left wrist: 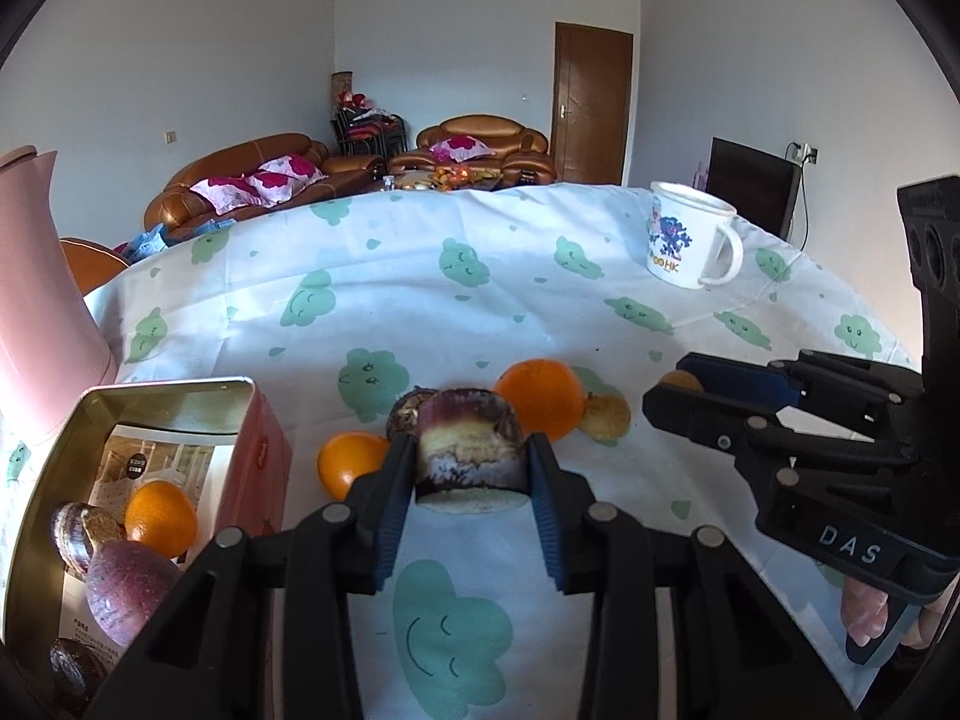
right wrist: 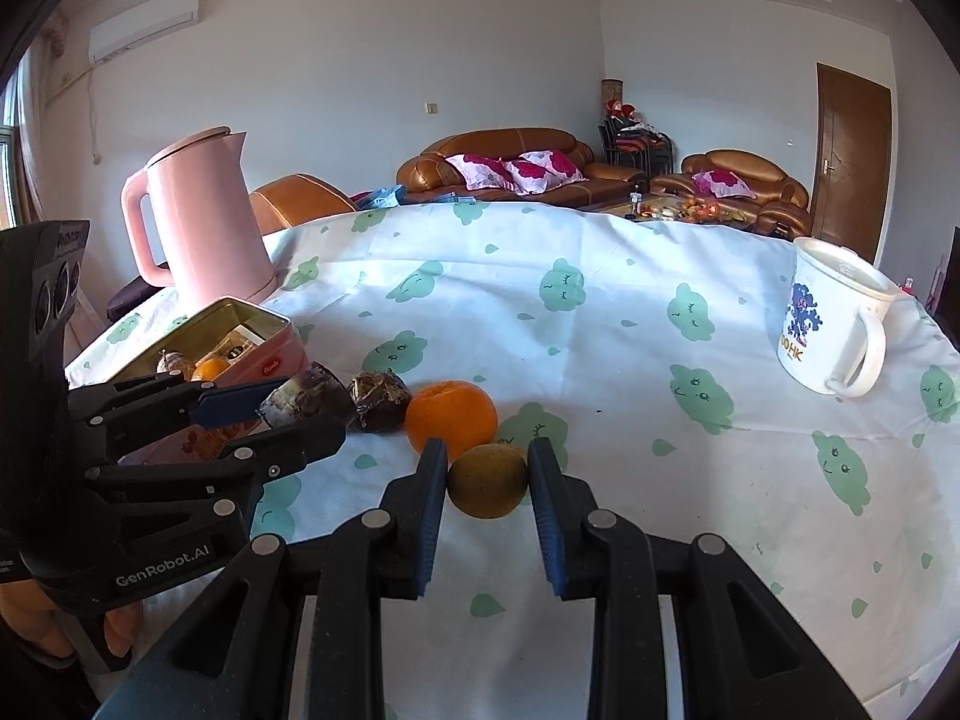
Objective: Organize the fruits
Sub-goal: 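Close the left tool on the taro piece while the right tool closes on the small fruit, then lift the taro piece with the left tool while the right tool holds the small fruit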
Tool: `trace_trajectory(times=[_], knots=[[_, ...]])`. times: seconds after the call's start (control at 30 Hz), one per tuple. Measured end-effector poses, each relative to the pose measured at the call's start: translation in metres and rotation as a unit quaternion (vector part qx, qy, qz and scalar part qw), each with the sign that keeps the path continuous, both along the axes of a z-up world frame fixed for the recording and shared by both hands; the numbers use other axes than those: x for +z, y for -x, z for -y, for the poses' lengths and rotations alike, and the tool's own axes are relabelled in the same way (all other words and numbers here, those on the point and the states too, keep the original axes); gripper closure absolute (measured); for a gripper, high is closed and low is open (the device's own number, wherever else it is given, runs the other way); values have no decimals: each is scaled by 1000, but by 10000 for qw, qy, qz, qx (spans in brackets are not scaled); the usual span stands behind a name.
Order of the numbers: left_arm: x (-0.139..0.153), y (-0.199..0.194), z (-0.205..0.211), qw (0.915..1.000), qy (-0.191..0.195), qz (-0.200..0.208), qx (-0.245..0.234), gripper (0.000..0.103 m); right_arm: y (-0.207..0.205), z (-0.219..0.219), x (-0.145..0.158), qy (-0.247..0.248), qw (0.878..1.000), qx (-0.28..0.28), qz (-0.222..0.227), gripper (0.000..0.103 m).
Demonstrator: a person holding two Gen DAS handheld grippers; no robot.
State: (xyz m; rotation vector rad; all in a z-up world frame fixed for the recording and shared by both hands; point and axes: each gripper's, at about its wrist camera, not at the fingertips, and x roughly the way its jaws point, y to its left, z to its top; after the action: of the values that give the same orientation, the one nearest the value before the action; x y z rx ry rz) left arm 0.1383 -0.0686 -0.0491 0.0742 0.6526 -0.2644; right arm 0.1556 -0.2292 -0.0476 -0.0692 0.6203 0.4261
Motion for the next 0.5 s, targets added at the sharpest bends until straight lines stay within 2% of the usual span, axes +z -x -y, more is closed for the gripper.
trace_trajectory(times=[0.5], knots=[[8,13,-4,9991,133,400,4,64,13,-1,5,-10,9994,72,340,74]])
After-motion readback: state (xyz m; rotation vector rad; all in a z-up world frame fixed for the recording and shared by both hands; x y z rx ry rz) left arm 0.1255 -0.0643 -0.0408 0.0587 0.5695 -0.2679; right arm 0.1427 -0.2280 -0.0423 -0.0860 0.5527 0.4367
